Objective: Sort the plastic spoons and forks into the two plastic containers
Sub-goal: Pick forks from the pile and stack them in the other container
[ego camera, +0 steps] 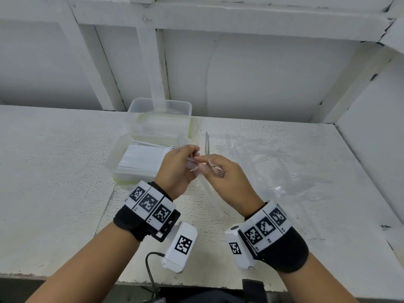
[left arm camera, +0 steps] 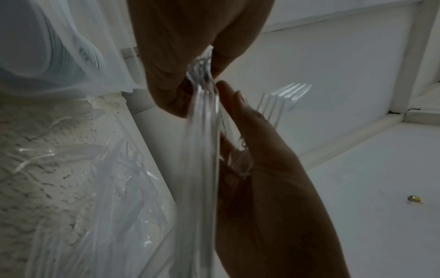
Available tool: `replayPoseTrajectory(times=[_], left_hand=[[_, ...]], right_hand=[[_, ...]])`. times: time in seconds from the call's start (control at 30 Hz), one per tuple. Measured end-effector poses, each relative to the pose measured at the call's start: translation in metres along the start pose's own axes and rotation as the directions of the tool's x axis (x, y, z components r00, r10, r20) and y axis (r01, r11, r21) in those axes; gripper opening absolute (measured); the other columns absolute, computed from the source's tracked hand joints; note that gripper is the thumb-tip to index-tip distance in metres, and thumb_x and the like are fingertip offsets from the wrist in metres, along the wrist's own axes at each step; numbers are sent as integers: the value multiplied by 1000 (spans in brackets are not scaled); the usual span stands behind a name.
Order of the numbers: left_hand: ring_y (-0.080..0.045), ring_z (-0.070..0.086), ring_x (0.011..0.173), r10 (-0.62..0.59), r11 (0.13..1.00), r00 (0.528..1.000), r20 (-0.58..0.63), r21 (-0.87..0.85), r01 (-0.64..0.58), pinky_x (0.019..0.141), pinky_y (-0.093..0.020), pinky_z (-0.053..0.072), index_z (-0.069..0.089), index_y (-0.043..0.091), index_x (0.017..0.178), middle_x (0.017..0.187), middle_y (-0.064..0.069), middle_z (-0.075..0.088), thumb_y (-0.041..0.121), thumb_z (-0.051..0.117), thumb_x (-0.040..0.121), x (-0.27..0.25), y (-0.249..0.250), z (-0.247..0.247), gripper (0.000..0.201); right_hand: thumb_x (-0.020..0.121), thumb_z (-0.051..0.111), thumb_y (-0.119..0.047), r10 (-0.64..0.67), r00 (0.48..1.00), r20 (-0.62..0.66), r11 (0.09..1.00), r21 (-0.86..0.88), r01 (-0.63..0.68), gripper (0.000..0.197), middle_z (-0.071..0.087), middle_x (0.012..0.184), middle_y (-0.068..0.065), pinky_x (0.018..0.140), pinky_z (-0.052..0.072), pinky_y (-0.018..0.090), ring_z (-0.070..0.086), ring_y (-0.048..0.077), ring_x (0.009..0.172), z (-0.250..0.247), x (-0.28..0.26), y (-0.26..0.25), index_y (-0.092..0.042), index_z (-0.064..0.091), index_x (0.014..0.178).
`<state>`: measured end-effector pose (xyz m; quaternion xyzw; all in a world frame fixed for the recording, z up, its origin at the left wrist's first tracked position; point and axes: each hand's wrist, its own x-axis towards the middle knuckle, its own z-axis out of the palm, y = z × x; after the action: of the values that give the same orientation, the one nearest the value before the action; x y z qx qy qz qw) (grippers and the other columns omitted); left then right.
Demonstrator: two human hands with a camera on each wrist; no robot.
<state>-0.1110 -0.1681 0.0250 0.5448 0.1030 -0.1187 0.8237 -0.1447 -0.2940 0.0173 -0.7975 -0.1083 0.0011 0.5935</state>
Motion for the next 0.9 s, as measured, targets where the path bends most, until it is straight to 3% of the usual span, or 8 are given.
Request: replayPoseTrajectory(times=[0.07,0.17,0.27,0.4,0.5,0.6,0.73,0.9], left_hand=[[-11,61,52,5,997,999,-35,-73,-7,48,-22,51,53,7,79,63,-4,52,6,43,96,1,3,-2,19],[-12,56,47,25,987,997,-69,-158,-36,53,-25,54,53,6,82,56,-3,47,6,44,97,3,6,-4,17],[-9,42,42,36,993,997,-75,-110,-44,46,-21,45,53,8,84,55,0,37,15,52,94,1,5,-2,12],[-12,39,56,37,999,998,59,27,-38,57,-24,39,46,12,84,64,0,37,40,72,77,1,-1,-1,39],[-18,41,64,52,992,992,116,108,-64,62,-28,37,48,11,87,71,-7,40,30,71,77,0,0,-3,32],[-18,44,63,77,986,997,31,148,-81,60,-29,37,51,10,76,68,-4,47,12,60,88,-2,1,-4,15],[-13,47,58,128,981,991,-41,151,-121,57,-26,40,54,10,83,73,-2,54,17,53,94,-3,1,-3,12],[-9,52,53,112,991,970,-218,-44,-124,56,-23,47,50,13,79,64,-1,55,17,49,96,8,12,-20,17]], right_hand=[[88,61,-27,48,999,16,999,19,-48,17,58,104,-6,79,44,10,54,-5,96,-5,0,-2,-32,55,102],[92,54,-18,121,993,2,992,-27,-120,16,48,92,-14,63,39,13,49,1,84,-13,2,-2,-25,41,96],[96,45,-15,117,993,14,978,-173,-113,3,51,86,-16,63,39,9,49,2,75,-14,3,0,-18,46,95],[98,41,-18,62,991,120,919,-393,-10,12,47,73,-13,55,35,20,45,3,60,-6,2,0,-13,48,107],[97,40,-16,33,988,149,875,-482,44,12,46,68,-9,53,33,25,43,7,58,-2,1,-2,-12,48,106],[97,41,-17,29,984,173,850,-522,67,15,52,75,-4,54,34,26,47,15,63,-2,-1,-6,-12,50,109],[98,41,-20,62,976,208,805,-589,75,35,62,91,4,68,45,34,58,23,79,-3,-4,-10,-17,41,132],[98,41,-19,106,957,271,795,-601,82,51,53,76,-4,65,44,34,51,16,65,-8,-12,-11,-24,23,146]])
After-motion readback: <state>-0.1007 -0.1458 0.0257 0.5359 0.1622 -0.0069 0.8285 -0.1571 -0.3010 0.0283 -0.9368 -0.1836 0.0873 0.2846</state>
